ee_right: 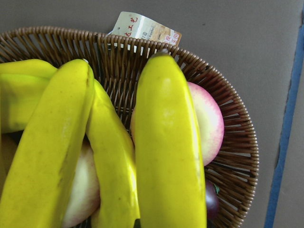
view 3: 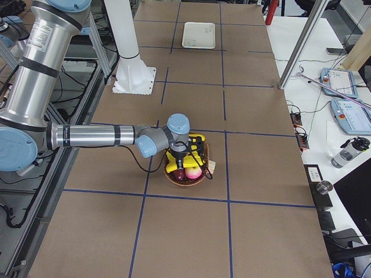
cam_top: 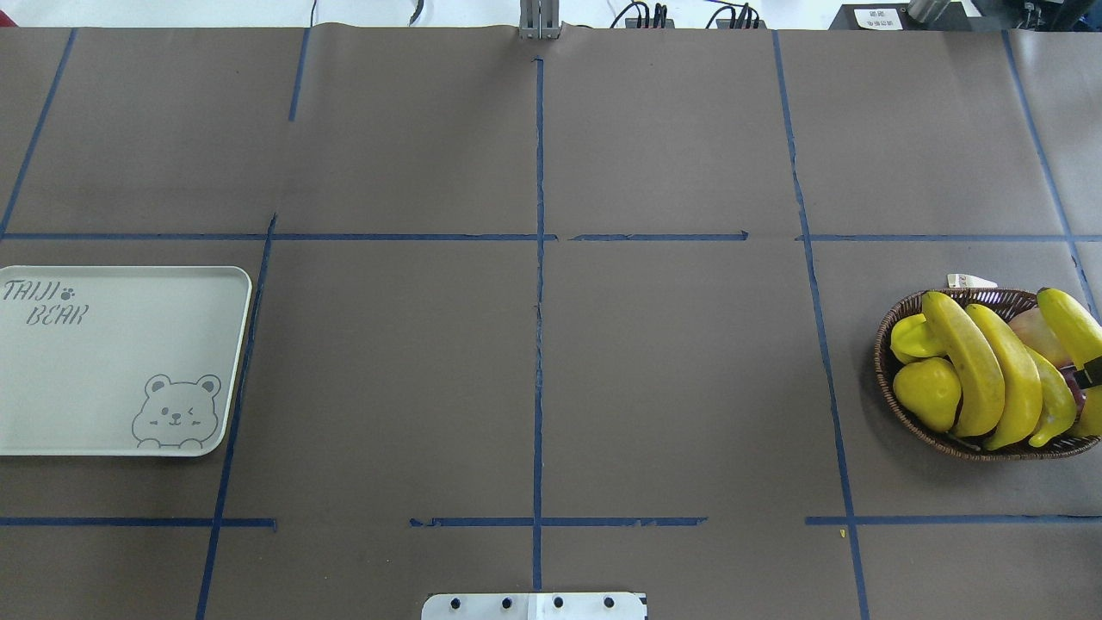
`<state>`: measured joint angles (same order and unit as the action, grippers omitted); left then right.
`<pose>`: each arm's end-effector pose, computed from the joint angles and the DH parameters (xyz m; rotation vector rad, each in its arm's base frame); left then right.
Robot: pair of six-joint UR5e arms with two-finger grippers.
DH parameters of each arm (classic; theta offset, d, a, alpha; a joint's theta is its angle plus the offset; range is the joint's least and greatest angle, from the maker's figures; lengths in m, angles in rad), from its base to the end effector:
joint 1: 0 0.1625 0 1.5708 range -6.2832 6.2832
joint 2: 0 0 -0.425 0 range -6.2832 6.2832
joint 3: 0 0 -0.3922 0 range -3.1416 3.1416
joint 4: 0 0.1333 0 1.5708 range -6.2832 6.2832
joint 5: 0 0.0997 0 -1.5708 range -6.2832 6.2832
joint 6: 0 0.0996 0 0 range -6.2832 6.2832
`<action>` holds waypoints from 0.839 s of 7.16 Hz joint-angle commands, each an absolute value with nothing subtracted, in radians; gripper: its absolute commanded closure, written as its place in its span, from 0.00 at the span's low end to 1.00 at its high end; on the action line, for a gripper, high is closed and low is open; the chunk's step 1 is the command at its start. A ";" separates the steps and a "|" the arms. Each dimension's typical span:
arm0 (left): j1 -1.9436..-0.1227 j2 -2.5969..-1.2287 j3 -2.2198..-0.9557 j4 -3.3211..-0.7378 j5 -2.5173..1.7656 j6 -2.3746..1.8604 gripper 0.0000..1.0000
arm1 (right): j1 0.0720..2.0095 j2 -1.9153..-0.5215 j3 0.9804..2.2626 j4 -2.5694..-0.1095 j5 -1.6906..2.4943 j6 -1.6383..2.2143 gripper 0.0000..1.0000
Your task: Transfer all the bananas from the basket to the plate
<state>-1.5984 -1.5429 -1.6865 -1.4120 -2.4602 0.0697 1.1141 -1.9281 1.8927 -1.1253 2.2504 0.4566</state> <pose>-0.0690 -0.4721 0.6226 -0.0229 0.8911 0.0077 -0.0978 -0.3593 0.6058 0.0583 -0.7750 -0.1394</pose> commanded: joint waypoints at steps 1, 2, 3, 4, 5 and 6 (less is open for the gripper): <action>-1.598 -1.542 -1.701 -1.407 -2.467 0.054 0.00 | 1.202 -1.957 1.933 -1.137 2.326 0.448 0.97; -1.598 -1.542 -1.701 -1.407 -2.467 0.054 0.00 | 1.231 -1.979 1.959 -1.153 2.335 0.430 0.98; -1.598 -1.542 -1.698 -1.405 -2.467 0.054 0.00 | 1.296 -1.979 2.012 -1.251 2.335 0.358 0.99; -1.598 -1.542 -1.700 -1.405 -2.467 0.054 0.00 | 1.377 -1.962 2.102 -1.466 2.318 0.216 0.99; -1.598 -1.542 -1.700 -1.405 -2.467 0.054 0.00 | 1.496 -1.859 2.158 -1.749 2.312 0.016 0.99; -1.598 -1.542 -1.700 -1.405 -2.468 0.054 0.00 | 1.538 -1.671 2.181 -1.975 2.310 -0.053 0.99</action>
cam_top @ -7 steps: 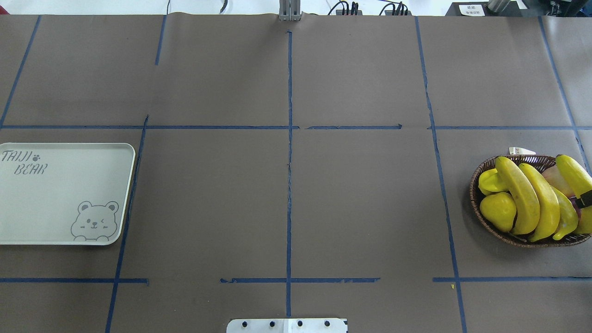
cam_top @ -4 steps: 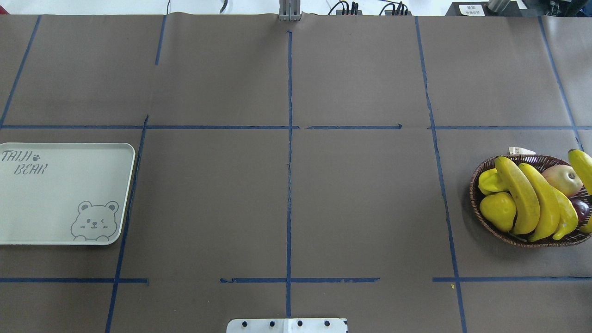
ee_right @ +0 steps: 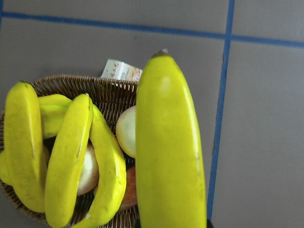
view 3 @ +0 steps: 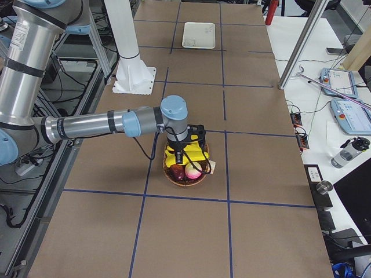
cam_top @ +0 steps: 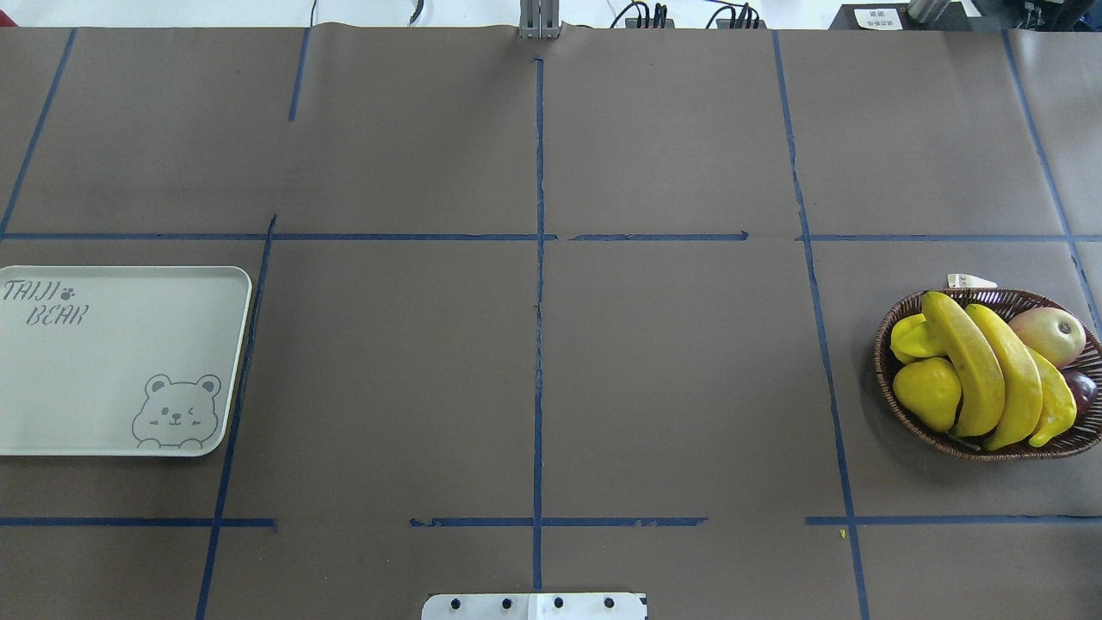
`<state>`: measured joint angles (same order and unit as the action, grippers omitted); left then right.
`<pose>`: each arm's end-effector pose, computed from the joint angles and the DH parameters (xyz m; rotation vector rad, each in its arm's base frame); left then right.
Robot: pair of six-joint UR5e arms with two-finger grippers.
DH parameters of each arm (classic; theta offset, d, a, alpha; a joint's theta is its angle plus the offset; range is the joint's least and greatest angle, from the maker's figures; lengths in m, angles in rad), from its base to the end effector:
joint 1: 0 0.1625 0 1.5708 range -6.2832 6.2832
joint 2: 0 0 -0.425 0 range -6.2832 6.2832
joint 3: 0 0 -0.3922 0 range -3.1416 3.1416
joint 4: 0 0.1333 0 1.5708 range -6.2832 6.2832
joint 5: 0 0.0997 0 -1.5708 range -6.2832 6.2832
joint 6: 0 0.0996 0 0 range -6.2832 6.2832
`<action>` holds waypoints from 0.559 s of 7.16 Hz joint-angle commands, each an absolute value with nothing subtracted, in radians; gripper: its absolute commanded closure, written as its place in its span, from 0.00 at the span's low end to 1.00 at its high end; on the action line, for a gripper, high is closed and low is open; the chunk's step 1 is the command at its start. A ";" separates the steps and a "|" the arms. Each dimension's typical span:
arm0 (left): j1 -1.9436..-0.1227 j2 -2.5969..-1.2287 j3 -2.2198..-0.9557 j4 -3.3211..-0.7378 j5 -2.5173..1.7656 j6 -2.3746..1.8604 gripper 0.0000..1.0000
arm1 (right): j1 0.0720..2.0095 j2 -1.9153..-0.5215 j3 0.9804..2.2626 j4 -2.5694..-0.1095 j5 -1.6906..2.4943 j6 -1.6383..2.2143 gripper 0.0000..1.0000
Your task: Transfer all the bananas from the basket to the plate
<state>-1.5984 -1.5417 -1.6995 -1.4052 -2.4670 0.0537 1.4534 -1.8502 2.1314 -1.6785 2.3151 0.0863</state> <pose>-0.0686 -0.4716 0.6170 -0.0251 0.8976 -0.0052 0.0220 -0.3756 0.5171 0.0891 -0.7555 -0.0942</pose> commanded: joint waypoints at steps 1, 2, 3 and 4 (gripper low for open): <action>-1.597 -1.543 -1.703 -1.405 -2.489 0.052 0.00 | 1.531 -1.543 2.178 -2.058 2.322 -0.042 0.99; -1.597 -1.549 -1.707 -1.417 -2.509 0.040 0.00 | 1.466 -1.495 2.168 -2.053 2.353 0.050 0.99; -1.591 -1.561 -1.713 -1.420 -2.545 0.002 0.00 | 1.374 -1.417 2.152 -2.036 2.367 0.204 0.99; -1.542 -1.613 -1.707 -1.455 -2.619 -0.044 0.00 | 1.295 -1.326 2.099 -1.973 2.443 0.370 0.98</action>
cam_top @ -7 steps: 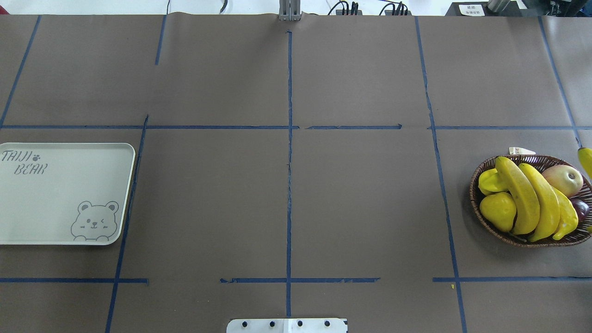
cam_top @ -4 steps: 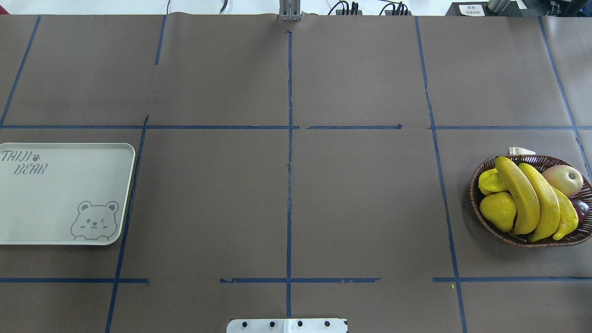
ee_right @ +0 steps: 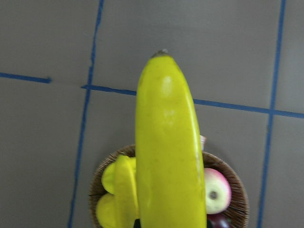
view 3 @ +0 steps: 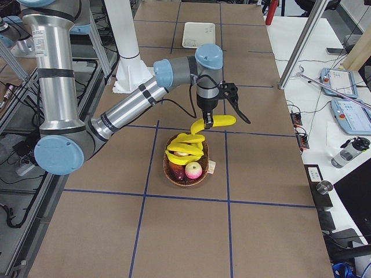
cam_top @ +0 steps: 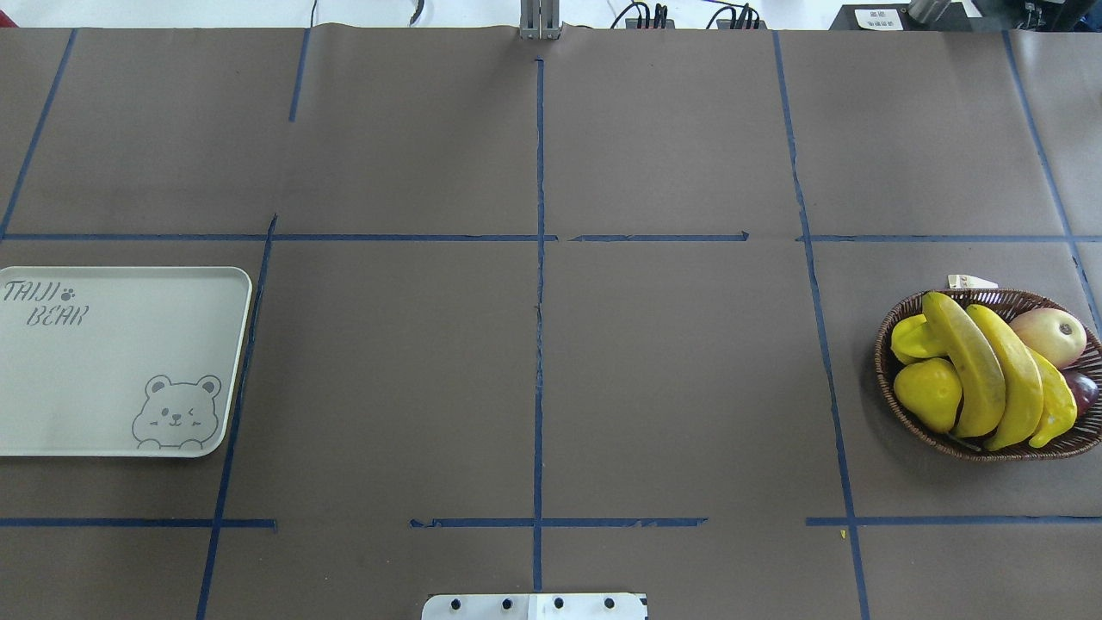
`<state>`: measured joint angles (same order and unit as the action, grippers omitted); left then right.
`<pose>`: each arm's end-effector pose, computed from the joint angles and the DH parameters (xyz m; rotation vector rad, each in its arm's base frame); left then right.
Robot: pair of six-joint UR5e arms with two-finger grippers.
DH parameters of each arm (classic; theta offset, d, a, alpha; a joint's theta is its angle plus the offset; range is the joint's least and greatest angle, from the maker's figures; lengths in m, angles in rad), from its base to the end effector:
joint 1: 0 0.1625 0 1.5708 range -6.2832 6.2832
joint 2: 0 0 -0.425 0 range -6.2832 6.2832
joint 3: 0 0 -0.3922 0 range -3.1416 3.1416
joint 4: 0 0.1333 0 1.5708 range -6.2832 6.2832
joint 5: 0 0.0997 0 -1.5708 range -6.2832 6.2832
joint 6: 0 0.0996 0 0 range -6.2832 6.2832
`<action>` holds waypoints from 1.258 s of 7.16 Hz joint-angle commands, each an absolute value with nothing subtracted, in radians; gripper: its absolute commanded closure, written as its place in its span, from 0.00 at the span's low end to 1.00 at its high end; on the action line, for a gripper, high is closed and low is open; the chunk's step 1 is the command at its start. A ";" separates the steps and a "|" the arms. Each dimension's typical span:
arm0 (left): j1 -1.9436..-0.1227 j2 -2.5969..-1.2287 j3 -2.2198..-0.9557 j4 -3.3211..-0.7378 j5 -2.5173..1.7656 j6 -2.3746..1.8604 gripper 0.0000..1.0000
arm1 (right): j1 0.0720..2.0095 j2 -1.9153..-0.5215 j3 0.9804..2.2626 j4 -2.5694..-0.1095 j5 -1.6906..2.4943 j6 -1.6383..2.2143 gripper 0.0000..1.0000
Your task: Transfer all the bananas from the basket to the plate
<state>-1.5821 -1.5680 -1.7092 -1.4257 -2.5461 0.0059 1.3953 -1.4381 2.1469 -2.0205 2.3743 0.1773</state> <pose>-0.0563 -0.4860 0.5913 -0.0003 0.9753 -0.0096 -0.0211 -0.4716 0.3698 0.1010 -0.8295 -0.1024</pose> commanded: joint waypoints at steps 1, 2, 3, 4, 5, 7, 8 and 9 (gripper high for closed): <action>-1.479 -1.646 -1.712 -1.521 -2.643 -0.137 0.00 | 1.235 -1.278 2.047 -1.859 2.479 0.515 0.99; -1.432 -1.688 -1.697 -1.646 -2.643 -0.282 0.00 | 1.167 -1.261 2.022 -1.719 2.479 0.667 0.99; -1.301 -1.747 -1.668 -1.780 -2.640 -0.492 0.00 | 1.088 -1.259 2.010 -1.550 2.467 0.845 0.99; -1.236 -1.823 -1.643 -1.875 -2.617 -0.713 0.00 | 1.024 -1.255 1.987 -1.396 2.435 1.012 1.00; -1.160 -1.891 -1.629 -1.943 -2.533 -0.876 0.00 | 0.965 -1.255 1.979 -1.271 2.392 1.135 1.00; -1.039 -1.940 -1.602 -2.206 -2.415 -1.152 0.00 | 0.850 -1.220 1.983 -1.156 2.288 1.302 1.00; -1.008 -1.991 -1.591 -2.295 -2.373 -1.313 0.00 | 0.809 -1.195 1.983 -1.117 2.258 1.342 1.00; -0.967 -2.025 -1.589 -2.410 -2.318 -1.479 0.00 | 0.772 -1.190 1.983 -1.070 2.255 1.351 0.99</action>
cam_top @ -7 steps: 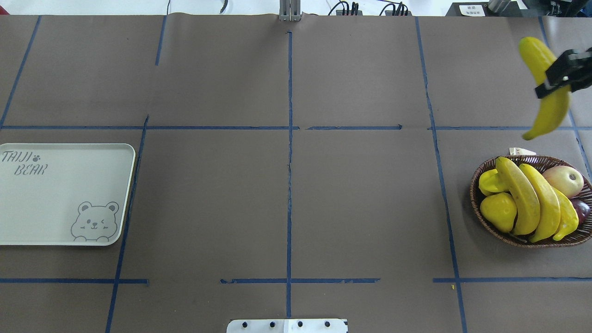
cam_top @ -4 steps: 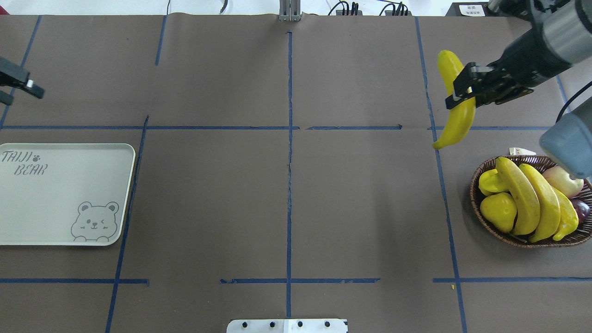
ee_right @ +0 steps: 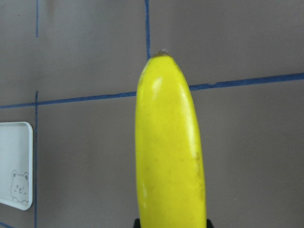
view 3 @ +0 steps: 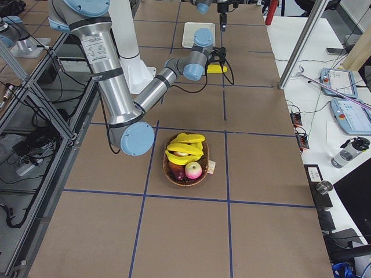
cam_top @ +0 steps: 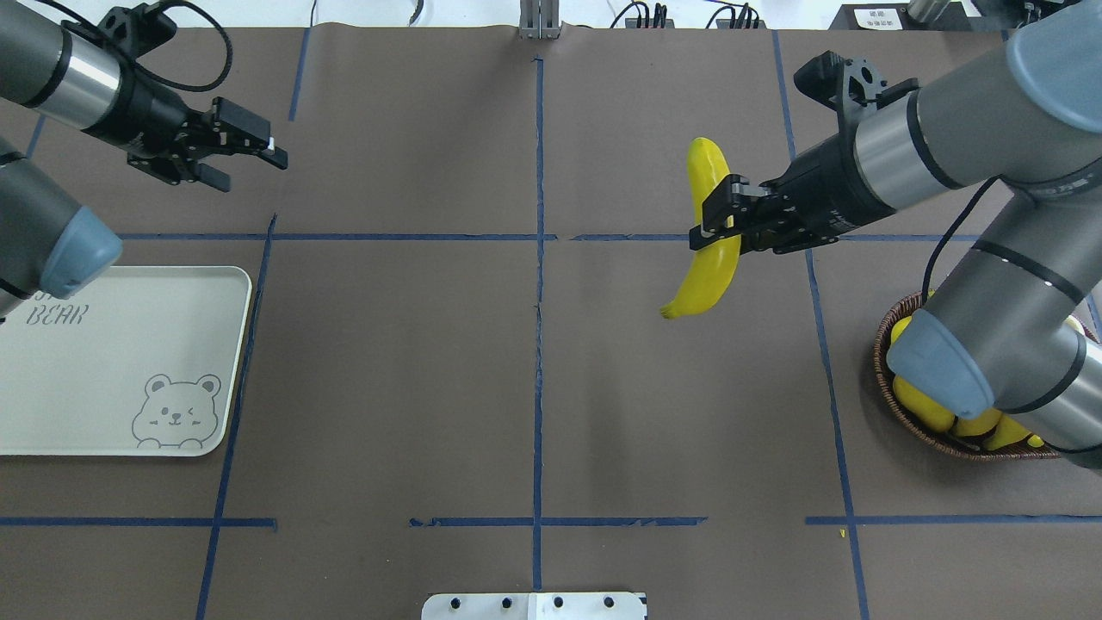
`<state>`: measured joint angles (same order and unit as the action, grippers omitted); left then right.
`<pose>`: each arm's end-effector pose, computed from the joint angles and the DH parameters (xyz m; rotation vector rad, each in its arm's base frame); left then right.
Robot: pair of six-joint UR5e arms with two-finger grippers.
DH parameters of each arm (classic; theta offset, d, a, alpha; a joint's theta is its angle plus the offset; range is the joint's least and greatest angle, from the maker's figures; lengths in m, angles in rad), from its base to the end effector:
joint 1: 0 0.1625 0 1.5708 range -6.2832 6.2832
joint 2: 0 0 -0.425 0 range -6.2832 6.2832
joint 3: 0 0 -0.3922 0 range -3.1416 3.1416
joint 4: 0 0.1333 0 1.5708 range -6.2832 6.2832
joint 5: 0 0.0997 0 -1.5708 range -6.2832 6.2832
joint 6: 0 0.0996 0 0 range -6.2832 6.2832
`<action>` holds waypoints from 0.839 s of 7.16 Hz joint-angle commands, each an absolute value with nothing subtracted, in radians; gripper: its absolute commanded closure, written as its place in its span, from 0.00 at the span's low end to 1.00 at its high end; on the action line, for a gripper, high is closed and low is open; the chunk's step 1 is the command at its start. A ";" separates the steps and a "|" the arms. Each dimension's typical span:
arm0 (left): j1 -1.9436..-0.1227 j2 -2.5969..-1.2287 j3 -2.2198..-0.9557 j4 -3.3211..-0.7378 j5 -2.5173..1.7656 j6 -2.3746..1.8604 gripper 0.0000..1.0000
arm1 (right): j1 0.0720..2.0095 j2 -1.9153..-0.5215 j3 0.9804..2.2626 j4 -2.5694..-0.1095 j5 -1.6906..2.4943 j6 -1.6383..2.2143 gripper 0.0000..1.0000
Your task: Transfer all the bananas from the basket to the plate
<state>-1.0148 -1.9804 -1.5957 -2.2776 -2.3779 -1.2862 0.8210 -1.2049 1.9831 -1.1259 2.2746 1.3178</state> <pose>0.2799 -0.5668 0.3253 0.0803 1.2779 -0.1678 -0.3154 -0.4397 0.2162 0.0714 -1.3062 0.0546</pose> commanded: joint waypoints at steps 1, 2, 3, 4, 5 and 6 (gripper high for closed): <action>-0.930 -2.055 -1.591 -2.536 -2.262 -1.655 0.00 | 0.752 -1.184 1.985 -1.036 2.253 1.367 0.99; -0.893 -2.074 -1.592 -2.622 -2.232 -1.766 0.01 | 0.726 -1.169 1.985 -1.020 2.238 1.377 0.98; -0.846 -2.092 -1.601 -2.701 -2.195 -1.876 0.01 | 0.691 -1.152 1.980 -0.996 2.224 1.376 0.99; -0.777 -2.130 -1.612 -2.733 -2.113 -1.991 0.01 | 0.649 -1.117 1.979 -0.997 2.183 1.382 0.99; -0.723 -2.166 -1.611 -2.726 -2.076 -2.026 0.01 | 0.603 -1.092 1.979 -1.005 2.127 1.387 0.99; -0.688 -2.169 -1.626 -2.726 -2.057 -2.034 0.01 | 0.563 -1.083 1.977 -1.006 2.078 1.387 0.99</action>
